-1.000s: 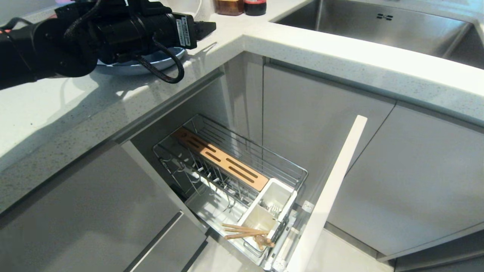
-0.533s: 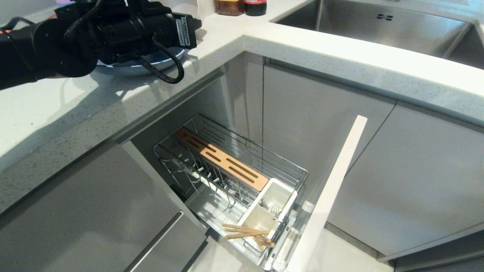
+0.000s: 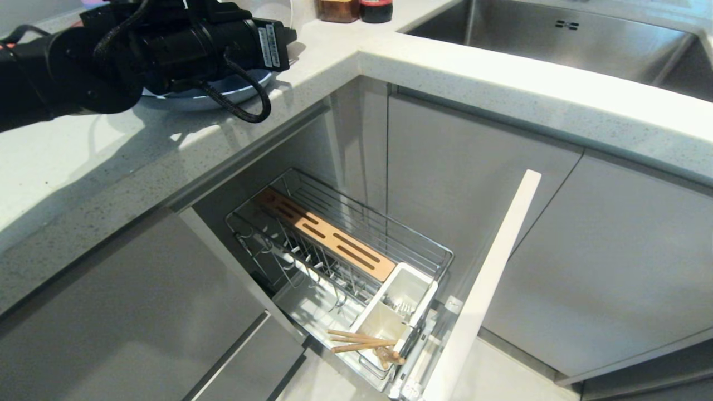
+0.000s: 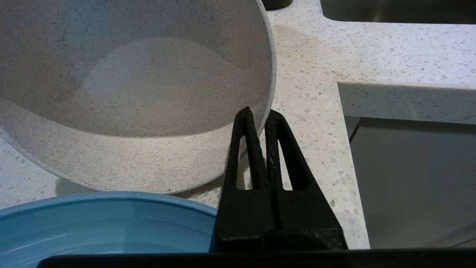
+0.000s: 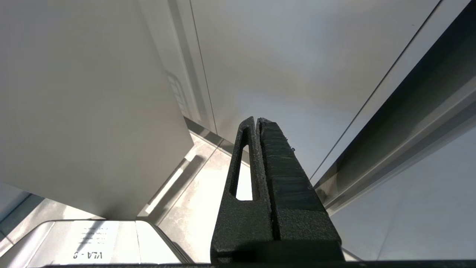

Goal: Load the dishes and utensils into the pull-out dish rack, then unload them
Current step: Pick up the bowl and place it in the cupboard

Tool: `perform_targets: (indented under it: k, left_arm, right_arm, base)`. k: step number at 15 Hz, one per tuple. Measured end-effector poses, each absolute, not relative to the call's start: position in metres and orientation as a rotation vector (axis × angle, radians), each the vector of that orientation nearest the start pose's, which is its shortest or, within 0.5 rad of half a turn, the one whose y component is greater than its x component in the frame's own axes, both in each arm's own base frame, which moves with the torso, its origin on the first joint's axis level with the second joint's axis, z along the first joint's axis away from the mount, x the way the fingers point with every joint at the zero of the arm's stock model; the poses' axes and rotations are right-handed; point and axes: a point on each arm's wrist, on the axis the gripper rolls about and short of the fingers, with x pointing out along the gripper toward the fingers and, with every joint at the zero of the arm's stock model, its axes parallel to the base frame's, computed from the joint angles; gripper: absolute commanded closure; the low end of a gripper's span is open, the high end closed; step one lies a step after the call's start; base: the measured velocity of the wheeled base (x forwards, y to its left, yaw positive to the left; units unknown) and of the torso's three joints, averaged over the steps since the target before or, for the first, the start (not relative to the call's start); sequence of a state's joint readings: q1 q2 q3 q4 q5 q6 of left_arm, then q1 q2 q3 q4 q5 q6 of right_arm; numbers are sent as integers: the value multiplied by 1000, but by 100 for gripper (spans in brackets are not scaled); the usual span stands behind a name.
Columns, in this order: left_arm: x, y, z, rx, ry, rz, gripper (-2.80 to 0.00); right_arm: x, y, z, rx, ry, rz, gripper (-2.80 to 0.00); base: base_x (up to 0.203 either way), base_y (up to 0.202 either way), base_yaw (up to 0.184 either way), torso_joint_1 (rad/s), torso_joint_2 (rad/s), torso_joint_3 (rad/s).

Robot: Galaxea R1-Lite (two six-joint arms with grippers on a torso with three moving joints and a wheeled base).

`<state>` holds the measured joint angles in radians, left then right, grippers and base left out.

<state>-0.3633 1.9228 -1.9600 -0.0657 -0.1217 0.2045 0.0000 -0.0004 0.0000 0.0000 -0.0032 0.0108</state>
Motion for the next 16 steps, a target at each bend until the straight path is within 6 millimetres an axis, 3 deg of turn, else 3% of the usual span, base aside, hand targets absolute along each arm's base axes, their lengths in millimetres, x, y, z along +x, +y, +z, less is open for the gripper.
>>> perform_targets:
  k: [9, 16]
  left_arm:
    - [346, -135, 380, 187, -172, -465, 0]
    - [322, -128, 414, 185, -367, -388, 0]
  right_arm:
    - [-23, 0, 75, 11, 0, -3, 0]
    - [-23, 0, 75, 11, 0, -3, 0]
  base:
    - [0, 0, 0, 0, 0, 0]
    - [0, 0, 0, 0, 0, 0]
